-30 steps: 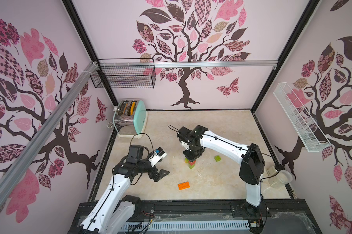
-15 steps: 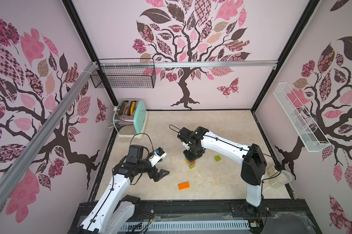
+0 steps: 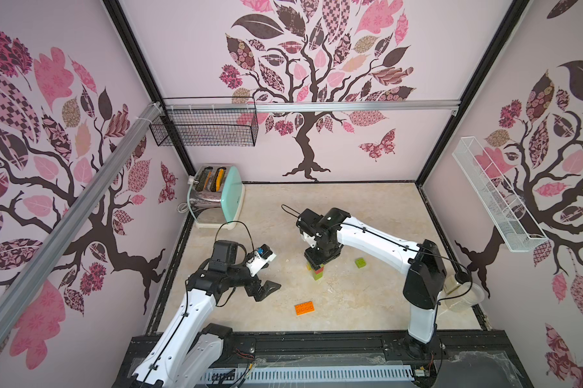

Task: Assemble a giraffe with lego
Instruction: Assemble the lego brick with the lego brick, then pick up the lego brick from the center of the board.

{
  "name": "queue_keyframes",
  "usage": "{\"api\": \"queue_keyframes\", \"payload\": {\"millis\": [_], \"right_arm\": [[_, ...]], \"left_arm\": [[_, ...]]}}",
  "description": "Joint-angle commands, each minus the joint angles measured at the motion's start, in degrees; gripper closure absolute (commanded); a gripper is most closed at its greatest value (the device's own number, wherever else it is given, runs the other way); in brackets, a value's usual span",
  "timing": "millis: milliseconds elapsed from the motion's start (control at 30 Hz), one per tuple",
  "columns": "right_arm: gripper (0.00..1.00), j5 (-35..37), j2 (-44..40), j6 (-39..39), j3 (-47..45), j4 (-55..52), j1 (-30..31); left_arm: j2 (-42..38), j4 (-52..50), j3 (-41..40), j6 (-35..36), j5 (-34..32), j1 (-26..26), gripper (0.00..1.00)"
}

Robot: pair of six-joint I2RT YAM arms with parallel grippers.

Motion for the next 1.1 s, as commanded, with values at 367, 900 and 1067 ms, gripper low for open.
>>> {"api": "queue_keyframes", "payload": {"millis": [367, 900, 1067], "right_arm": [[0.31, -13.6, -26.8, -26.4, -52.2, 58.7, 10.7], [0.41, -17.8, -9.8, -37.5, -49.0, 57.5, 10.7], [0.43, -16.4, -10.1, -37.7, -50.6, 56.7, 10.9]], "left_arm": [[-0.3, 2.3, 0.0, -5.0, -3.3, 1.3, 0.02], [-0.2, 1.9, -0.1, -4.1, -2.6, 1.4, 0.02], [-0.1, 1.9, -0.1, -4.1, -2.6, 1.4, 0.02]]}}
